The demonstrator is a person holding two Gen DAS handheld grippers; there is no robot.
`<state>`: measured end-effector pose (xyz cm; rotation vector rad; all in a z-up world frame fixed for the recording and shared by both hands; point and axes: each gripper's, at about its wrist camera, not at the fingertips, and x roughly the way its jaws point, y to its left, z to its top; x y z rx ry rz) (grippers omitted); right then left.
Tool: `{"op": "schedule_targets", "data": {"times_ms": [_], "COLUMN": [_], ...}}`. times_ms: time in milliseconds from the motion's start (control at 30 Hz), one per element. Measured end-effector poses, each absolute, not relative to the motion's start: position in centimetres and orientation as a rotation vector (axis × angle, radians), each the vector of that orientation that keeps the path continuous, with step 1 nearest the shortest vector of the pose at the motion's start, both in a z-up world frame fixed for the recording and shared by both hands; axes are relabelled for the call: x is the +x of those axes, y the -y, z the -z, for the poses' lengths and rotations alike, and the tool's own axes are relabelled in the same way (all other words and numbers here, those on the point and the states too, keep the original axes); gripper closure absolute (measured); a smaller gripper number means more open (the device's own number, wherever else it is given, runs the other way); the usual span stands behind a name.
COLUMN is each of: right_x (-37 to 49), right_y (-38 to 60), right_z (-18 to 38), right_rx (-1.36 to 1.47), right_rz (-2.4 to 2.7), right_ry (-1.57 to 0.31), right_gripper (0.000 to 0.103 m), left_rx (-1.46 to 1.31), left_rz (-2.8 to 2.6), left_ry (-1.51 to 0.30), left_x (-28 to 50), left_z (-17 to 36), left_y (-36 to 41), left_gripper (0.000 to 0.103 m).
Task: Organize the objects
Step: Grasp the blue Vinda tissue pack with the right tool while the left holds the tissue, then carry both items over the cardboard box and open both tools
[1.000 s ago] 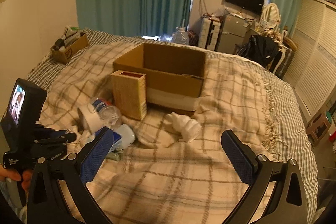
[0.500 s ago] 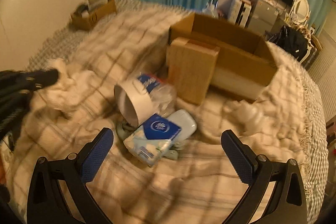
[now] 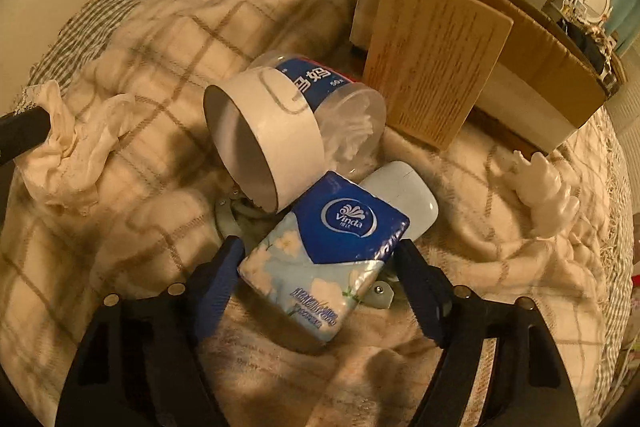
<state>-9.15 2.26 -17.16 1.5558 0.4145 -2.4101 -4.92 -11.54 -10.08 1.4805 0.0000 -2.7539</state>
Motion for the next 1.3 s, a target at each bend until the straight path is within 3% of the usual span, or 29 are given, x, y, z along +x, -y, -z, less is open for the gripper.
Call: {"op": "schedule_targets", "data": {"times_ms": [367,733,900,1100,1300], "right_x": [-5.7,-7.7,-11.7,-18.7,-26.5], "right_y": [-6.7,-12.5,-14.6,-17.1,-18.9], "right_z": [7.6,-5.2,-9.4,-10.3,-4.5], "right_rx": [1.258,1.030,0.969,0.973,1.107], "right_rz": [2.512,2.630,2.671,2.700,2.661], "right_ry": [-0.249,-0.305,-0.308,-0.223,-0.138], "right_gripper": [0.034,0.034,0.034,0.034,0.034], "left_rx": [1.449,1.112,1.088,1.160,1.280], "left_rz": [2.830,3.068,3.135,3.148,3.100], "left_ry": [-0.022,0.099,0.140,0.119,0.155], "left_x": [-3.4,-7.5,-12.3,-20.5,-27.7], "left_z": [7.3,-4.5,-7.0,-6.1,-0.2], "left_y": [9.7,3.3,-0.2,-3.4,-5.7], "left_gripper": [0.100,0.100,0.100,0.100,0.100]}}
